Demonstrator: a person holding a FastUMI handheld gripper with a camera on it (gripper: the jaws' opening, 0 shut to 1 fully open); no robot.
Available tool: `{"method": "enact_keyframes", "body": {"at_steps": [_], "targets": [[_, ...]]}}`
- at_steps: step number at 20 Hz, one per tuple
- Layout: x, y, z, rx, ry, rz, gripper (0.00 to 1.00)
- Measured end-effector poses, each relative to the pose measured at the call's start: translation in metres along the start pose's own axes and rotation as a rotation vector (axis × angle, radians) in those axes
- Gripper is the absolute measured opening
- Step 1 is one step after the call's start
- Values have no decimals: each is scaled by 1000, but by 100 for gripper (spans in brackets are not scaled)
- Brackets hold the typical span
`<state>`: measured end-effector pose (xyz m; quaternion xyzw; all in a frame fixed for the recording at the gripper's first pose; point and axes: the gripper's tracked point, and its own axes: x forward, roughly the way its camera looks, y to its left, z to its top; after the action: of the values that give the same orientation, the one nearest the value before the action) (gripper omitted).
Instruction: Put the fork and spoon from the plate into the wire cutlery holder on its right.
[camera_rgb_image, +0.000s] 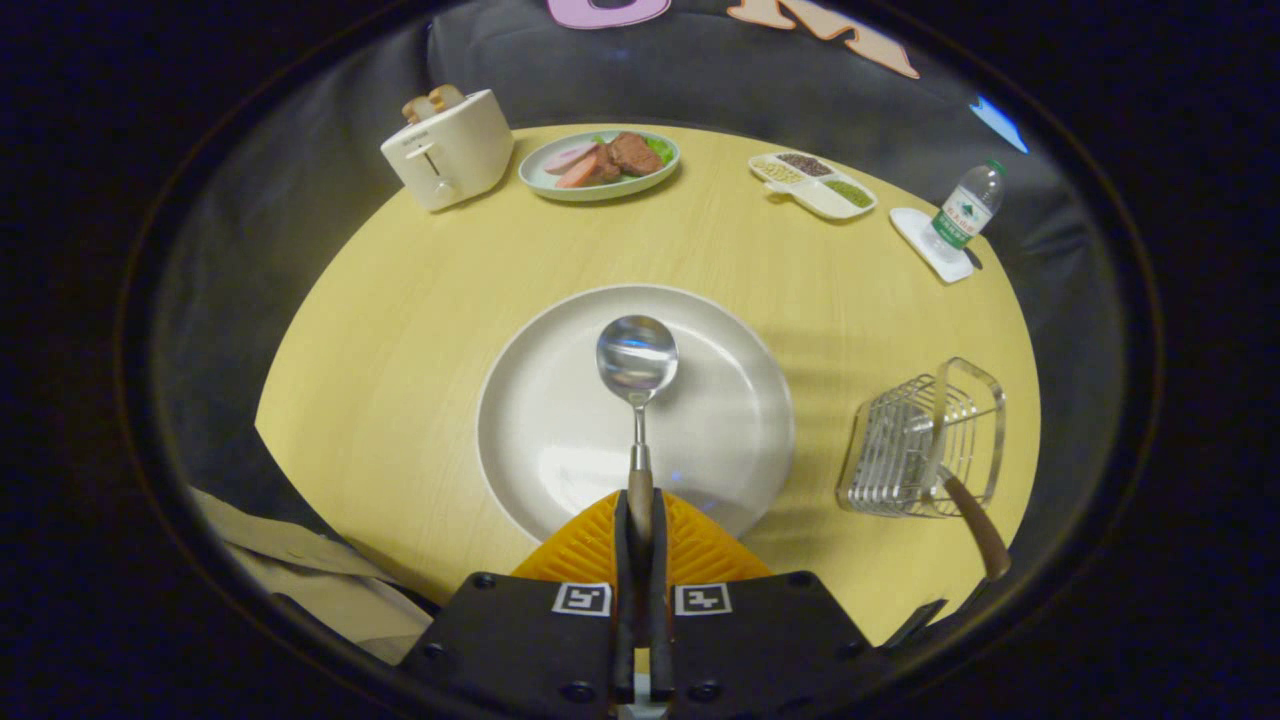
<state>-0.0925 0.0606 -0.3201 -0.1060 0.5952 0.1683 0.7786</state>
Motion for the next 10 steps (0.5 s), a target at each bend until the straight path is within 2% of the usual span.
{"method": "enact_keyframes", "body": {"at_steps": [10], "targets": [[-56, -88, 12, 59, -25, -80, 9]]}}
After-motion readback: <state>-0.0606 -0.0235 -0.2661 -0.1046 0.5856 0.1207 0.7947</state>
